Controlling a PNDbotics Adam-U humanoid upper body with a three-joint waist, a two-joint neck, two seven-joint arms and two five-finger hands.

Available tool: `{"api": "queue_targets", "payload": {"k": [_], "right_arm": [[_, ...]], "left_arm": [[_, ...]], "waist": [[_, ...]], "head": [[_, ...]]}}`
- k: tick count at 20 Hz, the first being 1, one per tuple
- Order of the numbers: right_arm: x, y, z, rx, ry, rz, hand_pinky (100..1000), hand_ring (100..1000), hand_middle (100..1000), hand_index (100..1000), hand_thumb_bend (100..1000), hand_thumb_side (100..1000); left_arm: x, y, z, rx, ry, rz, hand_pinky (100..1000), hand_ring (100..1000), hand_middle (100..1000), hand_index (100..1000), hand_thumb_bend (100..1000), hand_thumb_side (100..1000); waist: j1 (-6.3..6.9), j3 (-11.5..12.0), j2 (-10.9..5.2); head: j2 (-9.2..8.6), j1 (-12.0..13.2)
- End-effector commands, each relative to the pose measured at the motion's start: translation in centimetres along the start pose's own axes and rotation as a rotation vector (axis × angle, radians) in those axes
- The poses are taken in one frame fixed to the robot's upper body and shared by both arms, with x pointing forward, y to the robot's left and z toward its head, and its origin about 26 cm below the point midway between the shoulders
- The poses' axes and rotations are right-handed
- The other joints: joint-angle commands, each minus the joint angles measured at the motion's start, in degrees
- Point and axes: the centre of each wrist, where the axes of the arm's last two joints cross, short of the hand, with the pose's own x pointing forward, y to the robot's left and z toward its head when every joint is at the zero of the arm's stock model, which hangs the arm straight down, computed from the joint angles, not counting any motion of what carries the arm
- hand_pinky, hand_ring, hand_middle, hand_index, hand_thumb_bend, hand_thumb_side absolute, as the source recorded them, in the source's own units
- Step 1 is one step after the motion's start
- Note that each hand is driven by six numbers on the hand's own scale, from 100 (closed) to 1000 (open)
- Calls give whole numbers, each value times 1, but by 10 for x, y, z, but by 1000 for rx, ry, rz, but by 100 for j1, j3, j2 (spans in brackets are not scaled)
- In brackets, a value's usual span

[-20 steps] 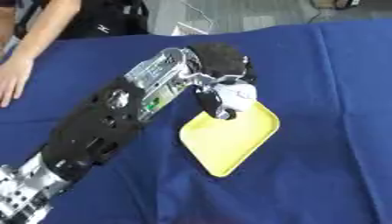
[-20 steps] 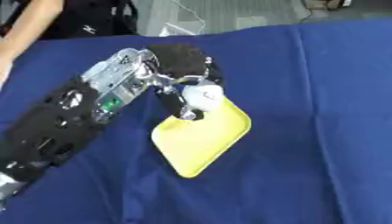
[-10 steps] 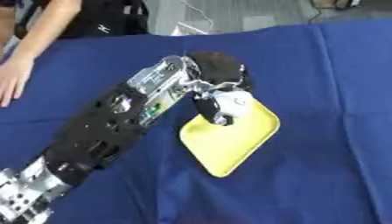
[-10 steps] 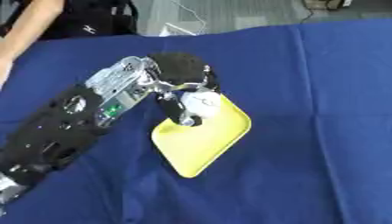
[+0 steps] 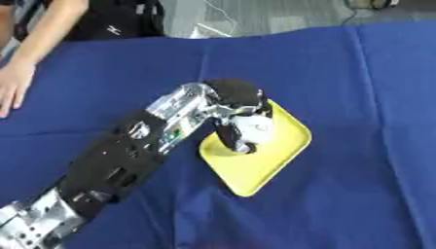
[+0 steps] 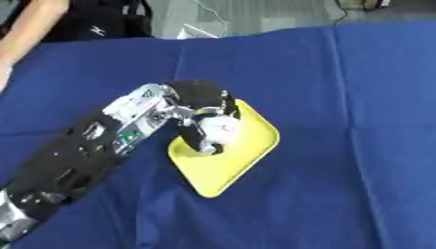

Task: Pick up objects on the table and place them in the box.

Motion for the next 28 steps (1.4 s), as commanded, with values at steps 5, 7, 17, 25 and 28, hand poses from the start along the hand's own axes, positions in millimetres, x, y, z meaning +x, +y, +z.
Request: {"api": "queue_targets", "payload": {"k": [5,7,17,25,28], "right_arm": [[8,-2,-4,-3,-34,3,777,790,832,952,100,914],[8,-2,-4,-3,-34,3,777,790,832,952,100,914],[6,-3,-3,-4,-25,9,777,790,832,952,100,914],[4,-6,-1,-10,-15,21,777,790,830,950,100,914],[4,-6,-1,-11,-14,23,777,790,831,950,100,914]], "left_arm": [[-5,-6,0,3,11,39,646,442,511,785,100,226],[-5,-6,0,5,8,42,647,446,515,788,110,233],[-4,10,12,120,-59,94,772,756,783,895,354,1000],[-10,59,64,347,-71,282,757,726,771,889,301,1000],[-8,65,75,371,-72,317,757,725,771,889,299,1000]], "waist": [[-64,6,-61],[-66,9,-62],[-56,27,-85],[-25,98,-140],[-32,109,-149]], "head": [[-75,62],[-77,58],[-67,16],[-54,-73],[-61,-73]]}}
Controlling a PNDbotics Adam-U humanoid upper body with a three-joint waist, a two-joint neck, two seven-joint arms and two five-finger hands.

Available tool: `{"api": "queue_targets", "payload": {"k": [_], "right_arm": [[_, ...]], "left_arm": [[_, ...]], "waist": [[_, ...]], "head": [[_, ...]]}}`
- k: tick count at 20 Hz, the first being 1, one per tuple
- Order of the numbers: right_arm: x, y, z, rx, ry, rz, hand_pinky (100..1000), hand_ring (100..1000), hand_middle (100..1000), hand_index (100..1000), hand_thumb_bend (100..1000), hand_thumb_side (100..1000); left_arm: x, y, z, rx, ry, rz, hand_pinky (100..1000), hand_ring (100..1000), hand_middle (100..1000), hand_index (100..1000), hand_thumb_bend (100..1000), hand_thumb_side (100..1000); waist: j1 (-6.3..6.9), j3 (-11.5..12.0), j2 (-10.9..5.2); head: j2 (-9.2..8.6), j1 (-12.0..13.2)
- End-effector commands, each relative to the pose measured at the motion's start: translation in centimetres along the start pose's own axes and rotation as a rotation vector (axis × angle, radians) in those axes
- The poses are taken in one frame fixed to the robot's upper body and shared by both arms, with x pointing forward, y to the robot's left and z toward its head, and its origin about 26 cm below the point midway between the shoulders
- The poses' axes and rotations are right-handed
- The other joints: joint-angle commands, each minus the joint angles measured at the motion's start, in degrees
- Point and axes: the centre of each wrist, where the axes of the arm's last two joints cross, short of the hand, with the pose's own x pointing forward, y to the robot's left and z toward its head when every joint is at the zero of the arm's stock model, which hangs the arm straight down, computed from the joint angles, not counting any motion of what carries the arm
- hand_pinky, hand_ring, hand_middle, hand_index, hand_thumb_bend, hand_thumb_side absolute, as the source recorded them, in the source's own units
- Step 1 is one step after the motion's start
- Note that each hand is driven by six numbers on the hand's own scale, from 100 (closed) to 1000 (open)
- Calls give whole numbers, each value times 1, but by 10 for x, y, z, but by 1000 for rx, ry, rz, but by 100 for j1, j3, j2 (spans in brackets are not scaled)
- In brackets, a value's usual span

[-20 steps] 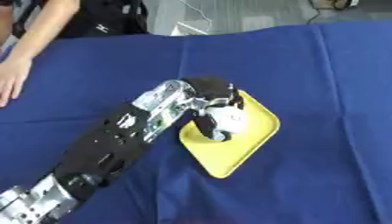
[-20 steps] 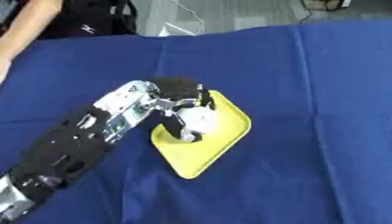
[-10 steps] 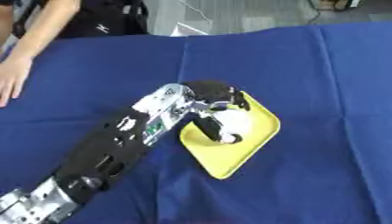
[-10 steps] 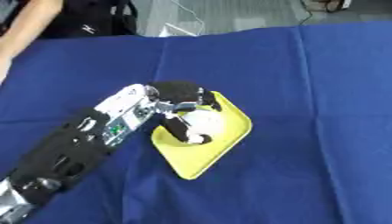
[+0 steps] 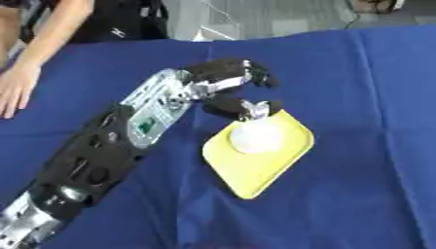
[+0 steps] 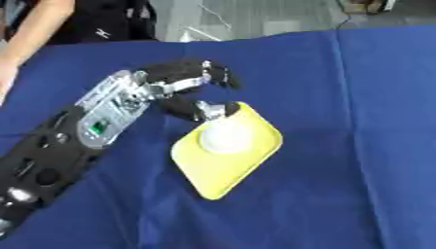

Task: Pick up objects on the table and place them in the box.

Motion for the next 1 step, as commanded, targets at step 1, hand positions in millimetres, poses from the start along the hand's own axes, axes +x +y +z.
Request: {"api": "queue_targets", "payload": {"k": [1], "right_arm": [[5,-6,-1,-8,-18,21,777,790,831,950,100,914]], "left_arm": [[6,21,11,48,0,10,758,726,771,889,295,1000]], "waist": [[-38,17,-114]], "head": [[-44,-62]]}}
